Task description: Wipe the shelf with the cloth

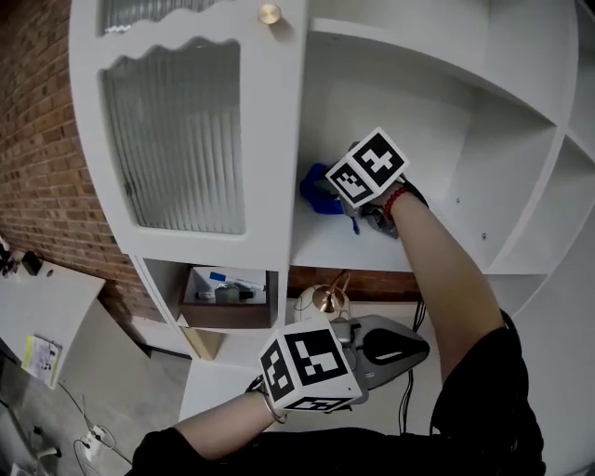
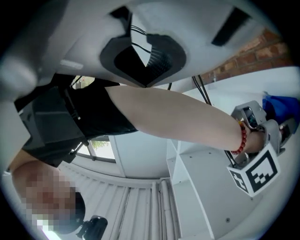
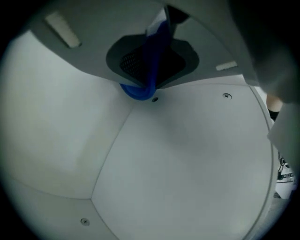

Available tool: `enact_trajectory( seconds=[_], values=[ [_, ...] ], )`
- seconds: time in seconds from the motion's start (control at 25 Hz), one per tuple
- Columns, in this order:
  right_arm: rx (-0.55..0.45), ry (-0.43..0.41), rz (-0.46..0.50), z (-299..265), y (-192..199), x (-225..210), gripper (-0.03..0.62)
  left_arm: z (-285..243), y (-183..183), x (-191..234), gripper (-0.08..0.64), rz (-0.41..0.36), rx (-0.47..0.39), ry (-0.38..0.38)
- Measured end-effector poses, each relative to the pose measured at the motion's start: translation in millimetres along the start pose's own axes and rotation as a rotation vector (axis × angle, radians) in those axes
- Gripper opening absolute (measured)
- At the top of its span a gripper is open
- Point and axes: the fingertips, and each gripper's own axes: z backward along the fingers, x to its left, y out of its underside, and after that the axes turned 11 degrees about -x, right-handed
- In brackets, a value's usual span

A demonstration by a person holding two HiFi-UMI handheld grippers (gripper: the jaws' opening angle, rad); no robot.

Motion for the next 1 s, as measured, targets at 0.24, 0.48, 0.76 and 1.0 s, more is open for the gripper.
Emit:
enact_trajectory(
  seconds=[0.24,0.48,0.76,1.0],
  values=[
    [0.075,-0.058,-0.036,-14.2,13.2,2.7,0.051,8.8,16.1,5.7,-0.003,0.033,-0.02,-0.026],
    [0.159,0.009,-0.028,-18.4,6.3,-3.0,0.049,14.7,11.3,17.9,-0.003,0.057,-0.037,-0.083],
    [0.215,0.172,-0.068,-2.0,28.3,-29.2,0.049,0.9,31.4,11.0,-0.002,0.063,-0.072,-0.117],
    [0.248,0.243,-0.11,27.9,51.2,-55.6,0.048,-2.5,22.2,5.6,-0.003,0.113,-0.125,-0.121]
  ],
)
